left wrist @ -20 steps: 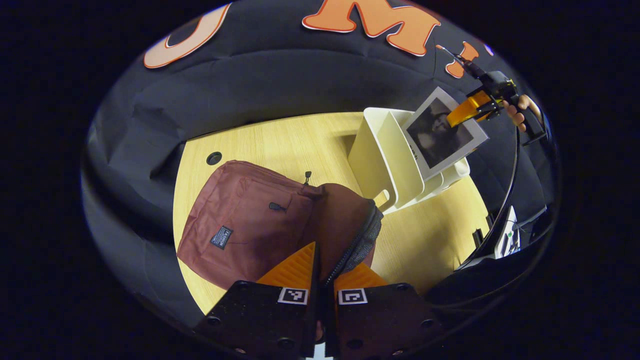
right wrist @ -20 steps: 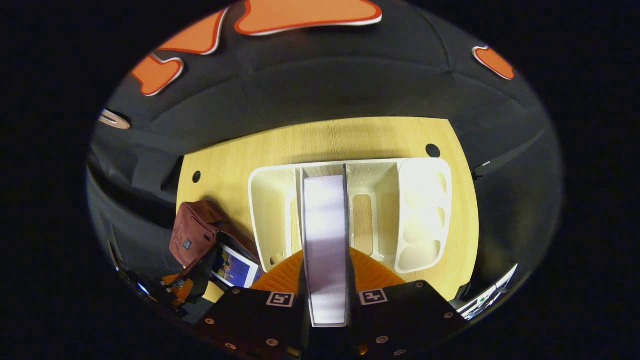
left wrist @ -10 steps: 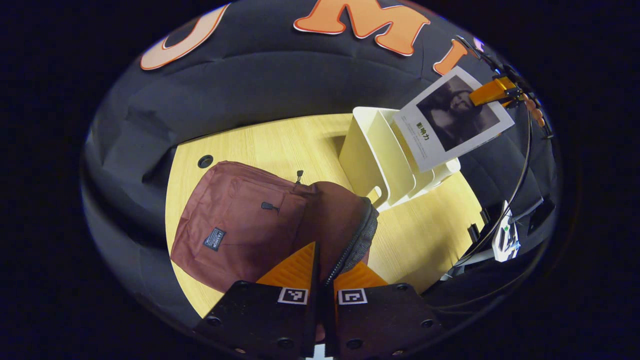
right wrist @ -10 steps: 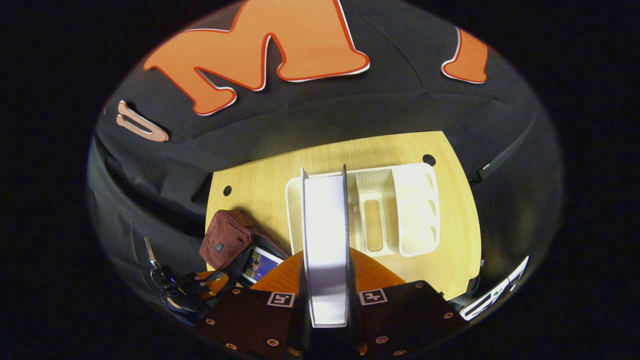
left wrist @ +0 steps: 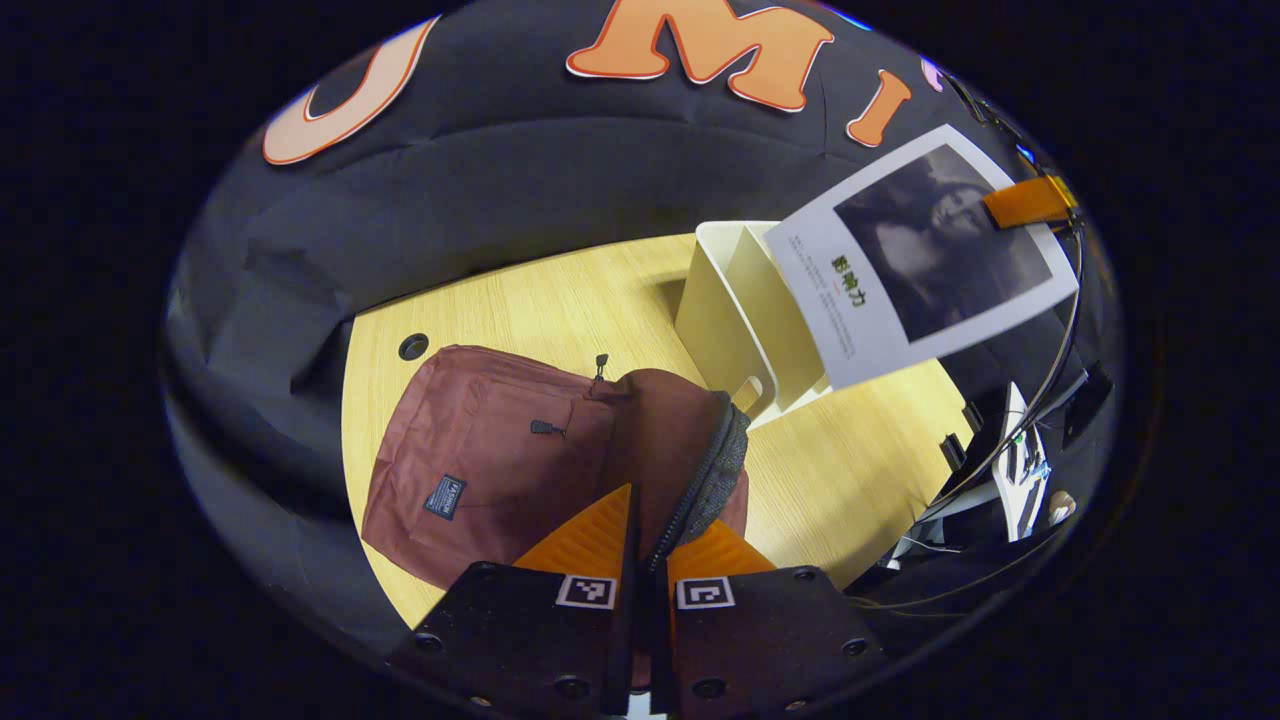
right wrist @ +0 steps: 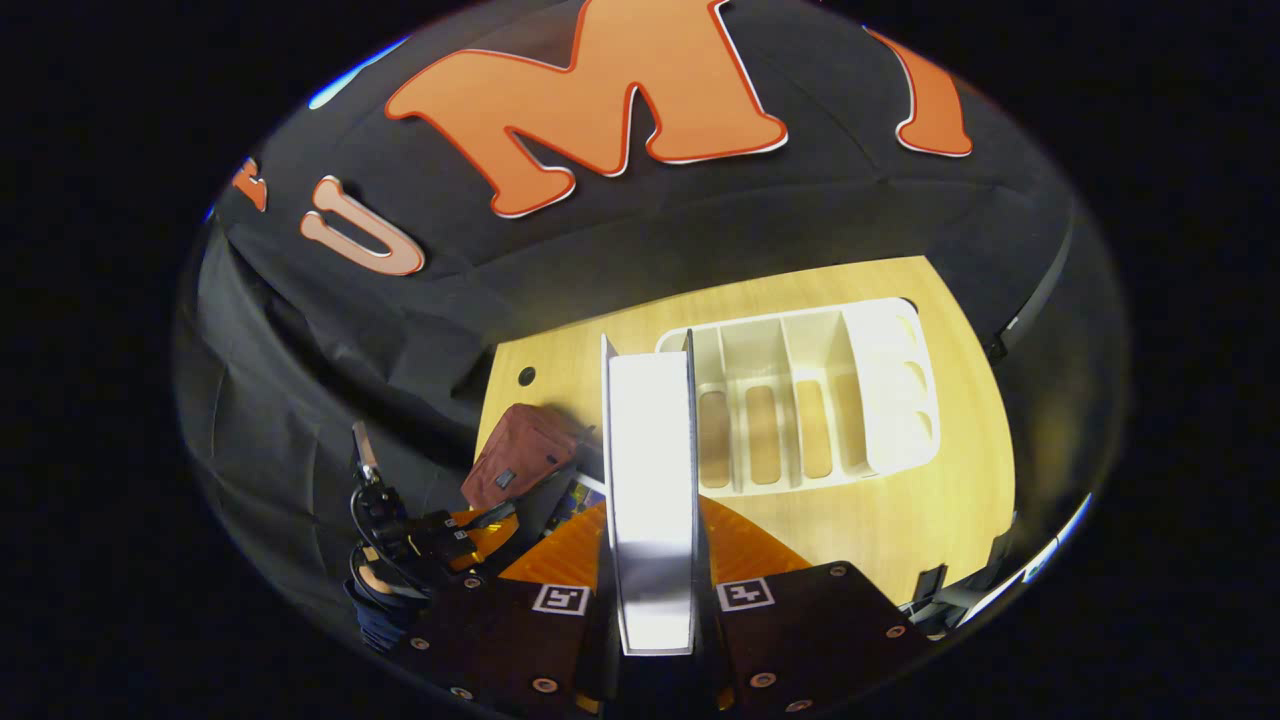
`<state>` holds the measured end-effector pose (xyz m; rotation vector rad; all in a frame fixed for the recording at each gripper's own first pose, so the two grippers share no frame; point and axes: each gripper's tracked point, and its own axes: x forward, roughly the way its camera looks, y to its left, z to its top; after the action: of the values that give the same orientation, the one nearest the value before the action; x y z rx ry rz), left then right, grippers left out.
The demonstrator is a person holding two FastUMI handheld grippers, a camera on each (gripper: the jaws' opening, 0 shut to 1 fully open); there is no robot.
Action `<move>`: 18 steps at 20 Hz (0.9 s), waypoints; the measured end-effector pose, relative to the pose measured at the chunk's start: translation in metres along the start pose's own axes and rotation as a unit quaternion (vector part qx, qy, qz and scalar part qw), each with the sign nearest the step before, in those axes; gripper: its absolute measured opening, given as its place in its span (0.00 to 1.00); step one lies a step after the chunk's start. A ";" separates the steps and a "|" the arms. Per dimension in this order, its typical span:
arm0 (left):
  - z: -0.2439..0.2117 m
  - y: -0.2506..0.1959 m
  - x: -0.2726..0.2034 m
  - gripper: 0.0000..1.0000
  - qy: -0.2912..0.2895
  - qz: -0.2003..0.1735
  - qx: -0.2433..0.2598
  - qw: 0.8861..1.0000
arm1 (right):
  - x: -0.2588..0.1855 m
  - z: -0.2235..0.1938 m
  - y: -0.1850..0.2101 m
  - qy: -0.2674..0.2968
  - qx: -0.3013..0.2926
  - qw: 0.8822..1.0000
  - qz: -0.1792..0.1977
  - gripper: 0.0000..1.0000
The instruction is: Open the schoolbag, grab two books from the bookshelf and put them into the schoolbag.
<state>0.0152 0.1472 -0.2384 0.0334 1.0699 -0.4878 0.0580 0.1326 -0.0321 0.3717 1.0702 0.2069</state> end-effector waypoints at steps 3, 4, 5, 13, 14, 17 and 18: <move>0.012 0.003 -0.009 0.08 -0.010 -0.004 0.016 1.000 | 0.012 -0.025 0.011 0.009 0.023 0.999 0.020 0.32; 0.016 0.006 -0.011 0.08 -0.012 -0.003 0.022 1.000 | 0.017 -0.034 0.014 0.012 0.031 0.999 0.027 0.31; 0.018 0.007 -0.014 0.06 -0.013 -0.006 0.026 1.000 | 0.022 -0.042 0.018 0.015 0.037 0.999 0.035 0.31; 0.025 0.007 -0.014 0.05 -0.013 -0.020 0.040 0.999 | 0.077 -0.097 0.048 0.031 0.081 0.992 0.090 0.30; 0.026 0.008 -0.014 0.05 -0.013 -0.019 0.039 0.999 | 0.073 -0.094 0.053 0.028 0.084 0.991 0.096 0.30; 0.027 0.008 -0.016 0.05 -0.014 -0.021 0.037 0.999 | 0.098 -0.109 0.062 0.032 0.093 0.989 0.108 0.30; 0.027 0.009 -0.015 0.05 -0.014 -0.021 0.037 0.999 | 0.116 -0.121 0.063 0.036 0.098 0.988 0.117 0.30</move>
<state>0.0355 0.1539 -0.2143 0.0695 1.0256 -0.5639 0.0063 0.2539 -0.1537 0.6737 1.1200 0.3269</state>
